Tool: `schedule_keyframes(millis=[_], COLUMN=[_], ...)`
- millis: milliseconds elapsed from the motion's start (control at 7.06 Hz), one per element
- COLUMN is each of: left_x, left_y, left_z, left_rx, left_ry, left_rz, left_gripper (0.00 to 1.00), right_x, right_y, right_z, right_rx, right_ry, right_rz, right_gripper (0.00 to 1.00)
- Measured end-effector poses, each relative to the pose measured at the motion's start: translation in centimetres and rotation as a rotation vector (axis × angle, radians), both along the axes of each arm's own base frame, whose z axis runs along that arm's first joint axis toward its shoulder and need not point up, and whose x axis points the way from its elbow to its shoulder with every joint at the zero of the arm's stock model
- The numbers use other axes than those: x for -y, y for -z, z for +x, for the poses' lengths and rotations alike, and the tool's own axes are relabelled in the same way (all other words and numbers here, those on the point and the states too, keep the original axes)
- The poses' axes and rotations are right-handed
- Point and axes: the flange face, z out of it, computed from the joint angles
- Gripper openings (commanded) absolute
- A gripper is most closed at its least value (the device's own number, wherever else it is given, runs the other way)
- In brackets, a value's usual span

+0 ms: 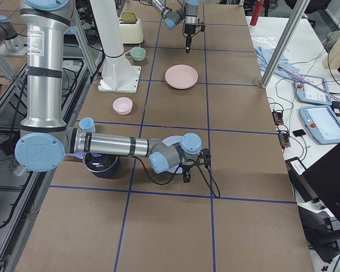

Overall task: Stack three plates with pink and blue
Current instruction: 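Open and withdraw the left gripper while the right gripper grips the blue plate, then slide the light blue plate with the right gripper onto the pink plate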

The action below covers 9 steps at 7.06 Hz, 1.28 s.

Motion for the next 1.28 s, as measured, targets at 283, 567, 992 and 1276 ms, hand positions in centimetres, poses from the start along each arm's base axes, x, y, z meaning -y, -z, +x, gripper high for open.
schedule_keyframes(millis=[283,567,992,1276], left_x=[0.1,0.1,0.0,0.1], left_y=[0.0,0.1,0.4,0.5], left_z=[-0.2,-0.5,-0.7,-1.0], left_rx=[-0.001,-0.004,-0.008,-0.01], left_ry=[0.004,0.006,0.01,0.017], left_rz=[0.0,0.002,0.004,-0.001], left_gripper=[0.88,0.89,0.91,0.9], right_x=[-0.8,-1.0,-1.3,-0.6], right_y=[-0.9,-0.8,0.0,5.7], right_z=[-1.7,-2.2,-2.2,-2.9], right_rx=[0.032,0.045,0.058,0.12], right_ry=[-0.031,-0.033,-0.029,-0.069], right_rz=[-0.011,-0.016,-0.006,-0.001], right_gripper=[0.01,0.0,0.0,0.0])
